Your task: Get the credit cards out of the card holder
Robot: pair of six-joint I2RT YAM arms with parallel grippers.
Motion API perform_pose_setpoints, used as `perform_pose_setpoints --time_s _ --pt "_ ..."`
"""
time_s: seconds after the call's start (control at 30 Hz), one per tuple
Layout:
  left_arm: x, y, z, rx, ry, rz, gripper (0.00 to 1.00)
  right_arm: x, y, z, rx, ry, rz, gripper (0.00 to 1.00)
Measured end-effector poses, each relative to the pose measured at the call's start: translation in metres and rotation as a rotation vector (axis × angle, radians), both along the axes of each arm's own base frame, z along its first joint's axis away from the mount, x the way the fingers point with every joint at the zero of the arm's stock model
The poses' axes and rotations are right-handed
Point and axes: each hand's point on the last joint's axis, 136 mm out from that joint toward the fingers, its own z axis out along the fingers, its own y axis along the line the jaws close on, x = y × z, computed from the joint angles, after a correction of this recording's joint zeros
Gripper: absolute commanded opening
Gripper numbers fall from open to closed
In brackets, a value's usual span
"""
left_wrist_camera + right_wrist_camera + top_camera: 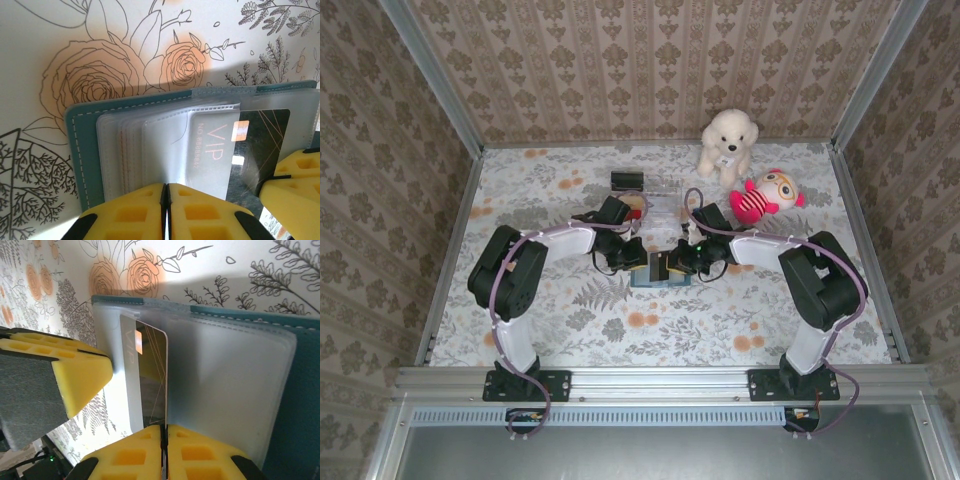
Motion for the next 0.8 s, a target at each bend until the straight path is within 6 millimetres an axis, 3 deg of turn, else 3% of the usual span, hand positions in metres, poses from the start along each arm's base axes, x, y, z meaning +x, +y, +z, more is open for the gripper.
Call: perform_pose_setpoints --time_s 0.37,0.8 --pt "0.000 0.000 -0.001 0.004 -0.006 -0.008 0.08 0.000 0.009 -0.011 0.019 0.033 -0.006 0.13" --pt "0.000 0.000 -0.001 0.003 -0.006 -0.008 0.15 0.002 0.006 -0.010 0.017 0.021 0.001 0.02"
